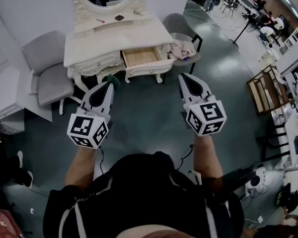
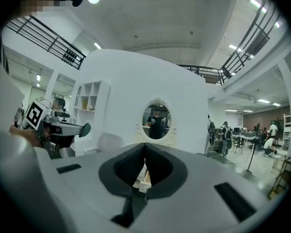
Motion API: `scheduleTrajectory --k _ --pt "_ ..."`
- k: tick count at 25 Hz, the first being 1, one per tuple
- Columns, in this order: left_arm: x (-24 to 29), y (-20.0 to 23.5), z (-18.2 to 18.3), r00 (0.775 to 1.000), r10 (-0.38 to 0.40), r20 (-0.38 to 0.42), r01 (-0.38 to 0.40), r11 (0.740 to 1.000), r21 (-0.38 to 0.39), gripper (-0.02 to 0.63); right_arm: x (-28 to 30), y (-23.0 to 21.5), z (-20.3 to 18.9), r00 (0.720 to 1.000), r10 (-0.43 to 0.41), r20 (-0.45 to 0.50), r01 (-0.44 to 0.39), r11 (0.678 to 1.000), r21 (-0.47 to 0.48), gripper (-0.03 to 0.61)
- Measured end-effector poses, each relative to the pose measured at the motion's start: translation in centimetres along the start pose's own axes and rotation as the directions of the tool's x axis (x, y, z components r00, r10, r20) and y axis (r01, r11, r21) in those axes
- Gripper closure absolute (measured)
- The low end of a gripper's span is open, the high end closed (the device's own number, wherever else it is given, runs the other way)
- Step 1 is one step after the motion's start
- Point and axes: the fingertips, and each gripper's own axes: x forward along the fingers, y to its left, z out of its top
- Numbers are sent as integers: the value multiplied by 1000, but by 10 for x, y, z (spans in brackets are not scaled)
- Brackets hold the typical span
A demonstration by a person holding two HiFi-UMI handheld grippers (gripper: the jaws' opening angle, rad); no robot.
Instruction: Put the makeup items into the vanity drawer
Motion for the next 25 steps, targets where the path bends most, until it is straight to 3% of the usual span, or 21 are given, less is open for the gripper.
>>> scheduleTrajectory --k 7,12,25 --pt "17 33 -13 1000 -1 -11 1 1000 -14 611 38 1 -10 1000 3 -13 -3 1000 18 572" --pt "55 57 -21 999 43 -18 -44 999 -13 611 89 -22 -12 999 48 6 -48 999 15 572" --pt "201 114 -23 985 159 -60 -159 987 3 611 223 -132 -20 988 154 -1 -153 988 18 572"
